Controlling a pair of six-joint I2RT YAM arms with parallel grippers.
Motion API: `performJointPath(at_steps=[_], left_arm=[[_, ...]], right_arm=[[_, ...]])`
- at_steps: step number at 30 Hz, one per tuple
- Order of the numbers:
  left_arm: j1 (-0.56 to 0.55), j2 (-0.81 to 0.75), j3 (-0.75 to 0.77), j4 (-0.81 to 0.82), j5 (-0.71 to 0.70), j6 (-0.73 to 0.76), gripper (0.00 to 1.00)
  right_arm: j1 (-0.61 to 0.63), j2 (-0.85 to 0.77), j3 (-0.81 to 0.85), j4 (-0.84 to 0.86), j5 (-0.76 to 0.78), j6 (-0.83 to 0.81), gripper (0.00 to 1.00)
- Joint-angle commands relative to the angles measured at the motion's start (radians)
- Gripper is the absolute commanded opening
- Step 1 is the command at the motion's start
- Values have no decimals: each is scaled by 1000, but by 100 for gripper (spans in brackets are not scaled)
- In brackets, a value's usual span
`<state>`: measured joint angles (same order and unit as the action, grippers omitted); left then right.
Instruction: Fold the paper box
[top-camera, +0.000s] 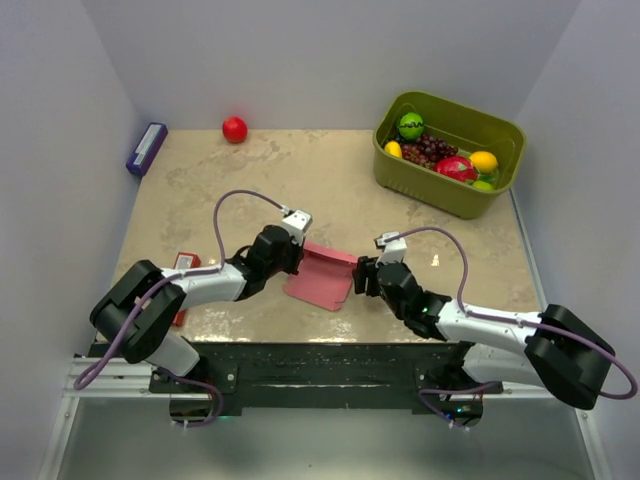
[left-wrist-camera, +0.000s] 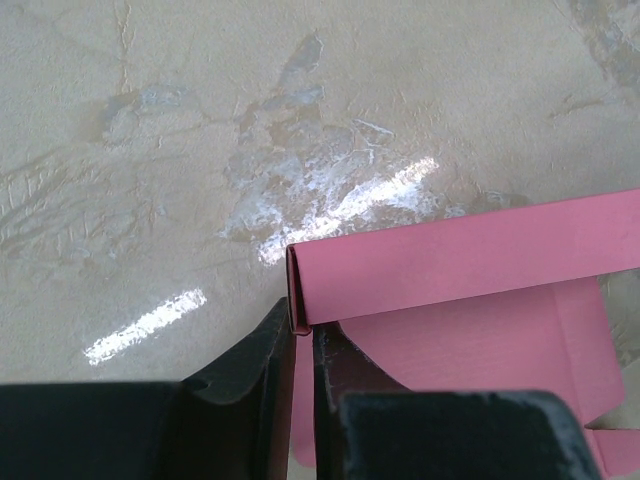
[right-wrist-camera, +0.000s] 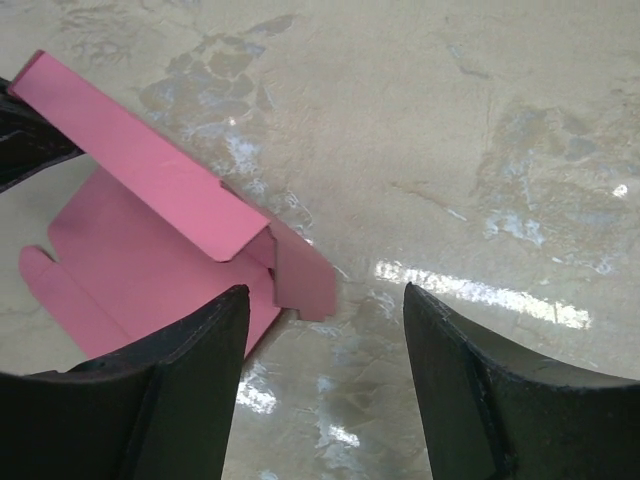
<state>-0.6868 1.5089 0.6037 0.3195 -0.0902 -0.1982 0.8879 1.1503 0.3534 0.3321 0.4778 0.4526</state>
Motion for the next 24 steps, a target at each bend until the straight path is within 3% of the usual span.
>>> performJointPath(at_steps=[1,2,5,6,9,14,24], left_arm=[[6,19,22,-42,29,6,0],[4,20,24,-42,26,8,0],[7,31,27,-34,4,-12,0],[9,36,28,-28,-3,-24,0],[9,65,27,12,-39,-76,0],[9,85,-5,81,-157,-158,0],[7,97,-5,61,-344,-242,0]], right_arm=[[19,40,45,91,41,-31,59],[19,52,55,96,44,-37,55],[43,86,81,99,64,-52,28],[69,92,87,90,94,-52,15],[127,117,102,75,136,-37,3],[177,146,102,38,166,50,0],[223,124,96,10,165,109,0]])
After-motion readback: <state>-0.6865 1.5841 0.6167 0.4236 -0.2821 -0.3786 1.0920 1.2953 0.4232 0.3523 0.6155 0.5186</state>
